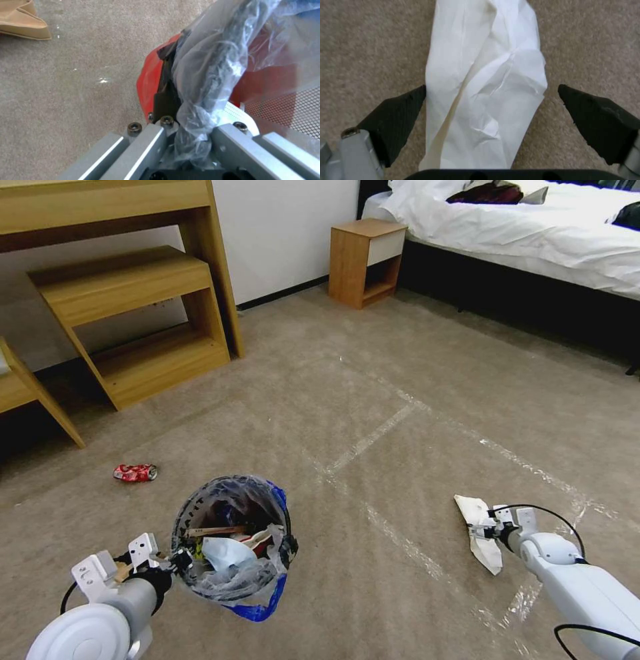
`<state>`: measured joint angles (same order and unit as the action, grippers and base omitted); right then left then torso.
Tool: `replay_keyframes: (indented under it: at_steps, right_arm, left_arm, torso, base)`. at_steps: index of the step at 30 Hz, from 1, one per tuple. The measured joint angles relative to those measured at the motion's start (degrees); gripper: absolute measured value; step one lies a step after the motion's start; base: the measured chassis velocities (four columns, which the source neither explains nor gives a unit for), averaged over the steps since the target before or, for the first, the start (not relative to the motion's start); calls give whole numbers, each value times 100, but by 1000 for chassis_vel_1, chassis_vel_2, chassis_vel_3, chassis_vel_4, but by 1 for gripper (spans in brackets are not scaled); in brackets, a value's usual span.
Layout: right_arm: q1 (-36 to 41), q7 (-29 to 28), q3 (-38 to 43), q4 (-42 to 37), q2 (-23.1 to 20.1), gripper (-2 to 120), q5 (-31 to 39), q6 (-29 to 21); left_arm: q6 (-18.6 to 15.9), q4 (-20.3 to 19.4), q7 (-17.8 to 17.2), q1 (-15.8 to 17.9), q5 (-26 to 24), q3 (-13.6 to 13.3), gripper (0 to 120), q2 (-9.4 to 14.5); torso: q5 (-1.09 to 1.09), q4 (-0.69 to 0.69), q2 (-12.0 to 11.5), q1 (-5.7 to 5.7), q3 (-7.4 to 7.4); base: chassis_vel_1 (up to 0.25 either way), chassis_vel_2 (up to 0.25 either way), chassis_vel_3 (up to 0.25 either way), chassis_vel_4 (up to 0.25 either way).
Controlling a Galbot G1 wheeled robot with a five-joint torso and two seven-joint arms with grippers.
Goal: Pick up the trash bin and place the garbage on the floor into it.
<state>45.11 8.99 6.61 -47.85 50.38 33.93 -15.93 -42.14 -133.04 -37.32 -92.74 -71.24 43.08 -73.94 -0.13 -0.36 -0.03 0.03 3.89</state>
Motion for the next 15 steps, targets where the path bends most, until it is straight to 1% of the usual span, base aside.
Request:
replay_keyframes:
  at_steps: [4,15]
  right_arm:
    - [0,-7,23,69,82,100,-66,22]
    - [-191,74,16,584,310,100,-258,199]
  left_arm:
    - [0,-3,1,11,-7,-3,0,36]
    - [0,58,1,32,-3,-9,0,62]
  torso:
    - [1,0,0,0,0]
    - [1,1,0,0,0]
  base:
    - [0,0,0,0]
    - [0,0,0,0]
